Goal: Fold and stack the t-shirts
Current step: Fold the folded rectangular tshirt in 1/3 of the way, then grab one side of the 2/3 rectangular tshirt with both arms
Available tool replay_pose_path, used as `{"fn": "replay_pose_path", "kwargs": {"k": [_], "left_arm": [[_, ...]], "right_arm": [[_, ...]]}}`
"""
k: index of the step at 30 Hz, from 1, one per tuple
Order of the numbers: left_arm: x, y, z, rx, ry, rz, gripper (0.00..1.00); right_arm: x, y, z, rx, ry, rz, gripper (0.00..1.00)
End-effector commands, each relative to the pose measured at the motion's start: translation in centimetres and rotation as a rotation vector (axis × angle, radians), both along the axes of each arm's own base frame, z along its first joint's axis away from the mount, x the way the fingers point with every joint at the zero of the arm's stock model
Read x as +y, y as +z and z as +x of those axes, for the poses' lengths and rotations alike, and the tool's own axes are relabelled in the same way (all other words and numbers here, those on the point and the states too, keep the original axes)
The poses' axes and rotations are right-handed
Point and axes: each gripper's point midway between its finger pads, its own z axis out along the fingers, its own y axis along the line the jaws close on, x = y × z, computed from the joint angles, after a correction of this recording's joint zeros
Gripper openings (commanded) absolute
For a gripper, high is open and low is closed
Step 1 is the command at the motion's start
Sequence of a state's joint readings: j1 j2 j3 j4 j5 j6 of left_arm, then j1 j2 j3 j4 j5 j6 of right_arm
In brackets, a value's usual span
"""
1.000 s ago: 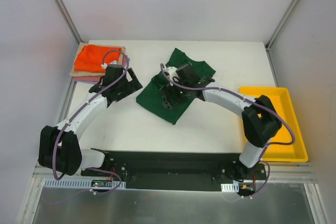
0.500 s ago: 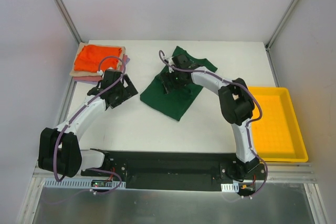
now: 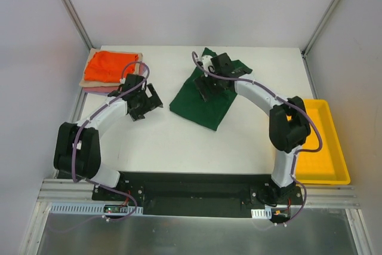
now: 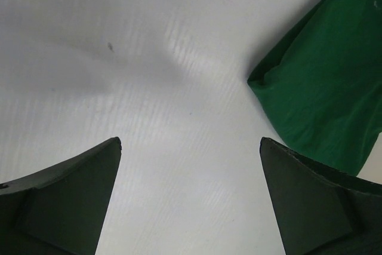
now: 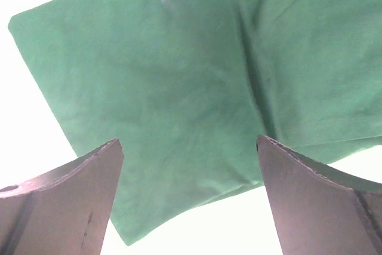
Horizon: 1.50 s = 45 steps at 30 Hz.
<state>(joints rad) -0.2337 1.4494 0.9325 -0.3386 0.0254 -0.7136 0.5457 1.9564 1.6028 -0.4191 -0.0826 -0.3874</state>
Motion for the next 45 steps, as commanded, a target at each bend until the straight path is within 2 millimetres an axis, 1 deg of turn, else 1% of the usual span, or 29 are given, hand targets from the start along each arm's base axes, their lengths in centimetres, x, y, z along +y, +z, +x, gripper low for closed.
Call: {"fn": "replay_pose_path", "kwargs": {"k": [1, 3, 4, 5, 6, 8, 9, 11, 12, 15, 18, 20, 21, 24, 26, 27, 30, 32, 34, 36, 37, 41, 45], "left_arm": [[-2.4, 1.4, 2.6, -0.026, -0.068, -0.104, 0.99], [-3.3, 1.2, 3.5, -0.013, -0.088, -0.135, 0.98], [-3.9, 1.1, 4.1, -0.007, -0.1, -0.154, 0.96], [-4.4, 0.9, 4.6, -0.002, -0.109, -0.169, 0.91], [-5.0, 0.5, 5.0, 0.014, -0.12, -0.184, 0.86], [-6.0, -0.3, 5.5, 0.036, -0.145, -0.199, 0.78], [-6.3, -1.0, 5.8, 0.051, -0.15, -0.194, 0.73], [-6.8, -2.0, 6.1, 0.076, -0.156, -0.197, 0.64], [-7.0, -2.4, 6.1, 0.089, -0.159, -0.202, 0.61], [-7.8, -3.4, 6.0, 0.113, -0.175, -0.194, 0.59], [-8.5, -4.4, 5.9, 0.139, -0.191, -0.203, 0.53], [-8.6, -5.1, 5.8, 0.156, -0.189, -0.197, 0.49], [-8.6, -5.4, 5.9, 0.162, -0.184, -0.194, 0.46], [-8.5, -6.0, 5.9, 0.174, -0.178, -0.187, 0.32], [-8.6, -6.1, 5.8, 0.18, -0.182, -0.19, 0.25], [-8.6, -6.2, 5.7, 0.182, -0.179, -0.189, 0.17], [-8.4, -6.3, 5.6, 0.18, -0.181, -0.179, 0.0], [-8.4, -6.2, 5.8, 0.175, -0.186, -0.177, 0.0], [-8.5, -6.2, 5.8, 0.172, -0.193, -0.176, 0.0], [-8.4, -6.0, 5.7, 0.17, -0.195, -0.175, 0.0], [-8.3, -5.8, 5.6, 0.165, -0.194, -0.174, 0.0], [-7.8, -5.0, 5.3, 0.141, -0.185, -0.155, 0.0], [-7.3, -3.6, 4.8, 0.106, -0.178, -0.145, 0.0]], "right_arm": [[1.8, 1.3, -5.6, 0.02, 0.271, 0.058, 0.96], [1.9, 0.5, -8.1, 0.05, 0.322, 0.055, 0.96], [1.9, -0.4, -9.6, 0.076, 0.339, 0.046, 0.96], [2.0, -0.6, -10.6, 0.086, 0.353, 0.042, 0.96], [2.1, -1.3, -11.8, 0.106, 0.371, 0.032, 0.96], [2.0, -2.6, -13.3, 0.133, 0.381, 0.002, 0.96], [1.9, -3.3, -13.9, 0.15, 0.381, -0.012, 0.97], [1.5, -4.3, -14.6, 0.194, 0.364, -0.036, 0.99], [1.5, -4.6, -15.0, 0.212, 0.364, -0.036, 0.97], [1.3, -5.6, -15.3, 0.229, 0.357, -0.045, 0.96], [0.9, -6.2, -15.4, 0.244, 0.341, -0.064, 0.94], [0.8, -6.6, -15.5, 0.25, 0.337, -0.072, 0.92], [0.6, -6.9, -15.4, 0.251, 0.33, -0.086, 0.91], [-0.3, -7.9, -15.0, 0.252, 0.301, -0.137, 0.89], [-1.0, -8.4, -14.3, 0.24, 0.263, -0.178, 0.86], [-1.2, -8.6, -14.2, 0.239, 0.252, -0.194, 0.84], [-1.5, -9.2, -14.3, 0.244, 0.243, -0.212, 0.74], [-1.6, -9.4, -14.2, 0.244, 0.24, -0.215, 0.7], [-1.8, -9.6, -14.1, 0.241, 0.23, -0.224, 0.63], [-1.8, -9.7, -14.1, 0.241, 0.223, -0.226, 0.52], [-1.8, -9.8, -14.1, 0.24, 0.219, -0.226, 0.49], [-2.0, -10.1, -14.5, 0.243, 0.21, -0.255, 0.24], [-1.5, -10.0, -15.9, 0.244, 0.24, -0.276, 0.08]]}}
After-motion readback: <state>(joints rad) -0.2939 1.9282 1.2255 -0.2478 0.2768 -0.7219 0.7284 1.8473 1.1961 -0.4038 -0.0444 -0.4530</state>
